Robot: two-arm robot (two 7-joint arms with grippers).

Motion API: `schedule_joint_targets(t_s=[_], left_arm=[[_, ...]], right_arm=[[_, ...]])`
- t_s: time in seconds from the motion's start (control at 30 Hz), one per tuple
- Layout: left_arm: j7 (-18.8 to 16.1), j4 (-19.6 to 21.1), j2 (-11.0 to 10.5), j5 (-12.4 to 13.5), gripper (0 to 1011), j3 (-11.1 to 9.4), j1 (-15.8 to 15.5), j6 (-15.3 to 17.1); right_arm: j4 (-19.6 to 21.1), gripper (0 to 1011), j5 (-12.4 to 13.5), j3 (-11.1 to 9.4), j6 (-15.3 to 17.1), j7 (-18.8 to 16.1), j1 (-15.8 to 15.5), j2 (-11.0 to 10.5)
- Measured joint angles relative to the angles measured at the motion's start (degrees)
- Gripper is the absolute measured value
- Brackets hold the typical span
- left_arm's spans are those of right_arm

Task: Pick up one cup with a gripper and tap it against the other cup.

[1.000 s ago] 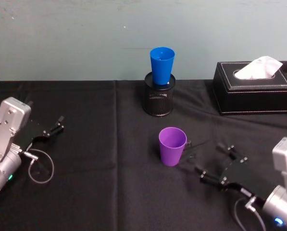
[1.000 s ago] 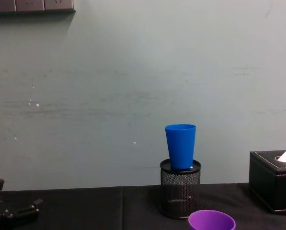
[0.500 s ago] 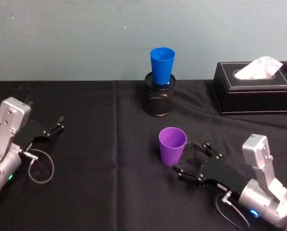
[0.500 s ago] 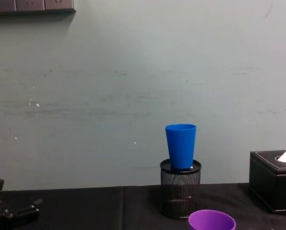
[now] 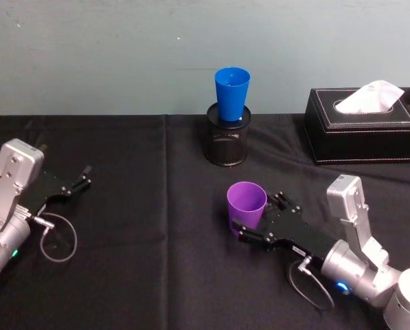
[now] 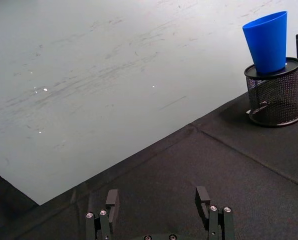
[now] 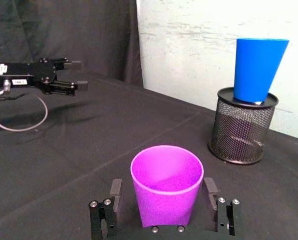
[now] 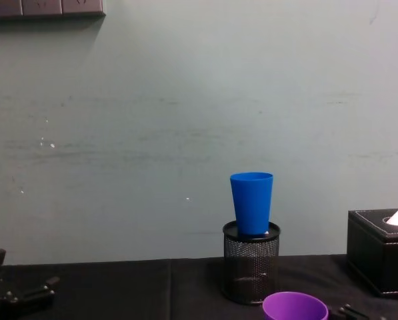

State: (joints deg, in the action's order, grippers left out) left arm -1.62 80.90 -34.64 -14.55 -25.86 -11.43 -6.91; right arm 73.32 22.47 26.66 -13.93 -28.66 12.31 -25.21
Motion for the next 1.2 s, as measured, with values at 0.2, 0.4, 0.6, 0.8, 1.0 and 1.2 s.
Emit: schedule_joint_targets(t_s=[0.2, 0.4, 0.6, 0.8, 1.0, 1.2], left_arm=[[0.00, 0.00, 0.00, 0.00, 1000, 0.00, 0.00, 0.00], [0.00, 0.00, 0.00, 0.00, 1000, 0.00, 0.00, 0.00], [0.00, 0.00, 0.00, 0.00, 1000, 0.00, 0.00, 0.00], [0.00, 0.00, 0.00, 0.00, 1000, 0.00, 0.00, 0.00], [0.00, 0.00, 0.00, 0.00, 1000, 0.00, 0.00, 0.00], [0.00, 0.00, 0.00, 0.00, 1000, 0.00, 0.00, 0.00]], right_arm=[[-1.03, 1003, -0.40, -0.29, 0.43, -0.41, 0.99, 1.37], [-1.93, 1003, -1.14, -0.89, 0.72, -0.34, 1.59, 2.68], [-1.93, 1003, -1.15, -0.89, 0.75, -0.29, 1.59, 2.65], [-1.87, 964, -1.06, -0.85, 0.75, -0.27, 1.56, 2.57], [-1.83, 816, -0.95, -0.81, 0.74, -0.26, 1.52, 2.52], [-1.80, 767, -0.92, -0.78, 0.71, -0.26, 1.50, 2.49]])
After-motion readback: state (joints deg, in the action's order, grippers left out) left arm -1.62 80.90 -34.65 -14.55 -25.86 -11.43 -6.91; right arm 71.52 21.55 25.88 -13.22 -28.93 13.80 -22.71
